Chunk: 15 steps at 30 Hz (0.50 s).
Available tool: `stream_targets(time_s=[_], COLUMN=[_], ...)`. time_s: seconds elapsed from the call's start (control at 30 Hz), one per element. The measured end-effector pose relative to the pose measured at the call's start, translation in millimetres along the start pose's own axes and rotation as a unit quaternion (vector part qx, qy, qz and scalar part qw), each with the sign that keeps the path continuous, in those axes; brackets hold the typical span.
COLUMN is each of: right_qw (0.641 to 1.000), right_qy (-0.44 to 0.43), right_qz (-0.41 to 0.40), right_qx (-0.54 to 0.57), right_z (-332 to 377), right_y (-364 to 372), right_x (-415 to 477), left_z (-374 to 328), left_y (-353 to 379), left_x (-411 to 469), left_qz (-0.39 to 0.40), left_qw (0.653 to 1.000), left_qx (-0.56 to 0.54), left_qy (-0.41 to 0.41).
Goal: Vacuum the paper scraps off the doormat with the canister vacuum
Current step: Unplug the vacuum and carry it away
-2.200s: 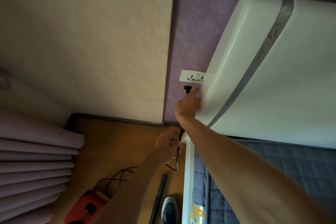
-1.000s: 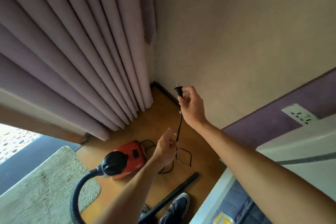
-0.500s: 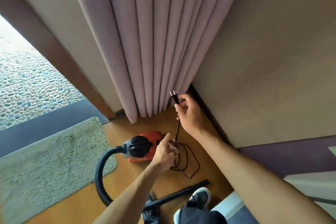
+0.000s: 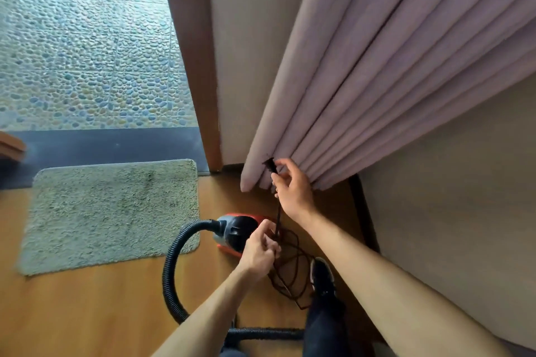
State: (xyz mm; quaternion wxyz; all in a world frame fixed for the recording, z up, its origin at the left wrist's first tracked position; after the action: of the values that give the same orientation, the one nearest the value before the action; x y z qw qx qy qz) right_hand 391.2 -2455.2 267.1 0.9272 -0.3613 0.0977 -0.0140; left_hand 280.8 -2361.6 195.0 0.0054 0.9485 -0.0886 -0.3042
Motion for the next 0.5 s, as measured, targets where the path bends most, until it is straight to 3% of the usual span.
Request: stream_targets(time_s=[0.23,0.5], right_qw=[0.995,0.971], right_qy=[-0.047,-0.143], right_qz=[0.088,0.188], right_qx=[-0.011,-0.038], right_z=[5.3,-25.8], right_y=[65.8,87.2], right_x=[38.2,62.0], left_z=[15.9,31.9], left_y=[-25.3,12.1], left_x=[19.7,26.0], left_qz=[-0.121,-0.223], left_qw=[0.99,0.963], left_qx=[-0.06,-0.135], left_qy=[-0.026,-0.068])
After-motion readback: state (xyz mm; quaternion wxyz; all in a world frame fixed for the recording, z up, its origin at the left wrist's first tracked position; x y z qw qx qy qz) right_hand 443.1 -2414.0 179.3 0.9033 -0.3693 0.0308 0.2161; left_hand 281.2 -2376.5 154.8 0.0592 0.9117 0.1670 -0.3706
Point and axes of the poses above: each hand's wrist, its own x-axis towards the middle knuckle, its own y-axis out of the palm, z = x × y, the point moved 2 cm from there along x, towards the middle knuckle, and after that the axes turned 10 degrees about -x, right-handed, at the moved point
